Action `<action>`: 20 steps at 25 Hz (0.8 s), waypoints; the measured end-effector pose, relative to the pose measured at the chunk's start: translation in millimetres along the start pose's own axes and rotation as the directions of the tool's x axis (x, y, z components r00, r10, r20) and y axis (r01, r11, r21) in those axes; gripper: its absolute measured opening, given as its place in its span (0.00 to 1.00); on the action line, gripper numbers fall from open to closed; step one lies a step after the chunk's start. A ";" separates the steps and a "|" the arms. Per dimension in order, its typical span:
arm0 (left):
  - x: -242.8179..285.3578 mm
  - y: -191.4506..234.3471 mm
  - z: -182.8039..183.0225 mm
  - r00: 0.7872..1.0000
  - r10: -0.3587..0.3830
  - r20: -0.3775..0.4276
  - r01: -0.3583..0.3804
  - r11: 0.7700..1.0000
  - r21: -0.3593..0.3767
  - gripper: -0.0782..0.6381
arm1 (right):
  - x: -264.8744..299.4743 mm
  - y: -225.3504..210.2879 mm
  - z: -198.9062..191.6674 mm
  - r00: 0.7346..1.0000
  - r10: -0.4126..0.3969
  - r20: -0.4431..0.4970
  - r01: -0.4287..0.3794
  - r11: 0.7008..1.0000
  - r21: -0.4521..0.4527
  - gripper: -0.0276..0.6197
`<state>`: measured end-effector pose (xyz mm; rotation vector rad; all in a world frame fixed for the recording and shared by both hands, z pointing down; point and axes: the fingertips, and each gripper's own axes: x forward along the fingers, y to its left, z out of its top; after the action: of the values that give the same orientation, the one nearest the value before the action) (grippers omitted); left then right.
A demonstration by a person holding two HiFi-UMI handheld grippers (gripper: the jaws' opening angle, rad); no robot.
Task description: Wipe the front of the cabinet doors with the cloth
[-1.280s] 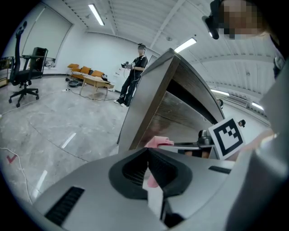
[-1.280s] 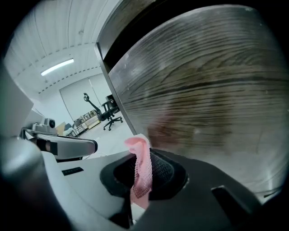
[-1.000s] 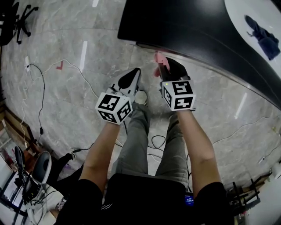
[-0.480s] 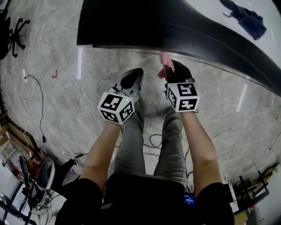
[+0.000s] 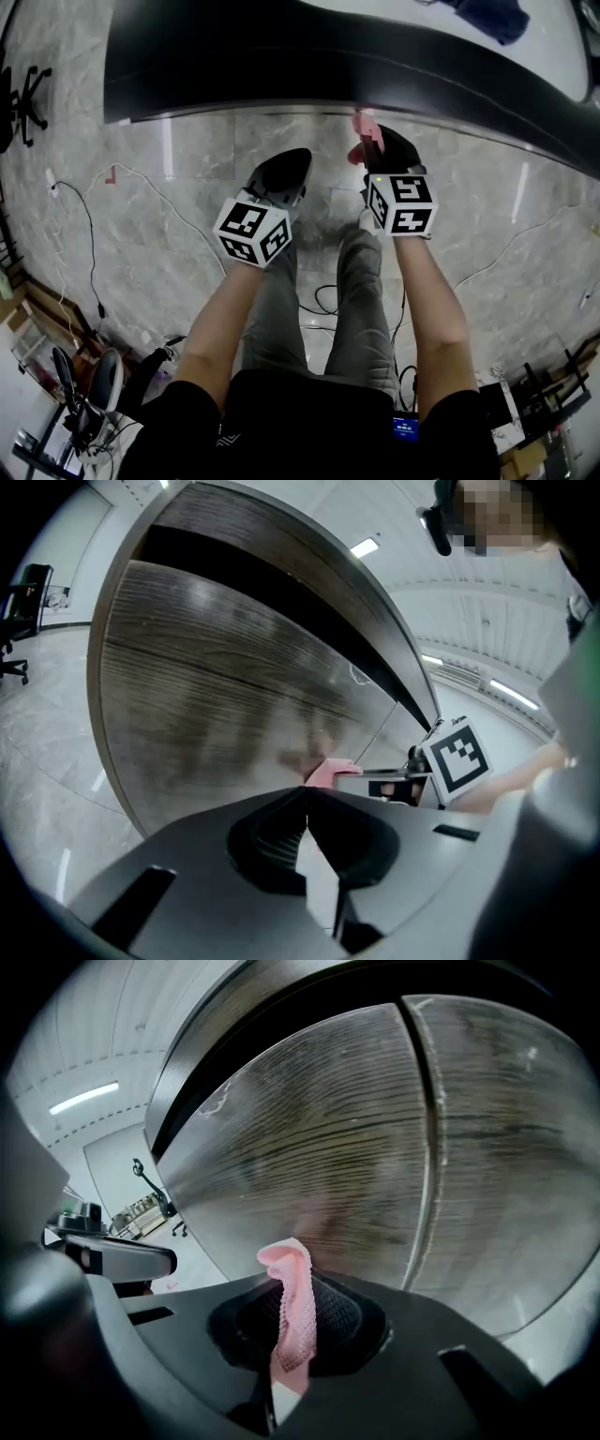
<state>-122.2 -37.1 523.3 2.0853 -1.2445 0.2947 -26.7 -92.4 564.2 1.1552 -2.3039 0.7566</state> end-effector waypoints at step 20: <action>14.3 -74.7 6.4 0.999 0.030 0.013 -0.030 0.999 0.025 0.12 | -81.6 5.8 -3.4 0.992 0.119 0.031 -0.120 0.992 0.033 0.12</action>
<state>-52.8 -28.0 493.1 2.0938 -1.2871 0.3123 13.7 -40.3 515.6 1.0568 -2.4106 0.8322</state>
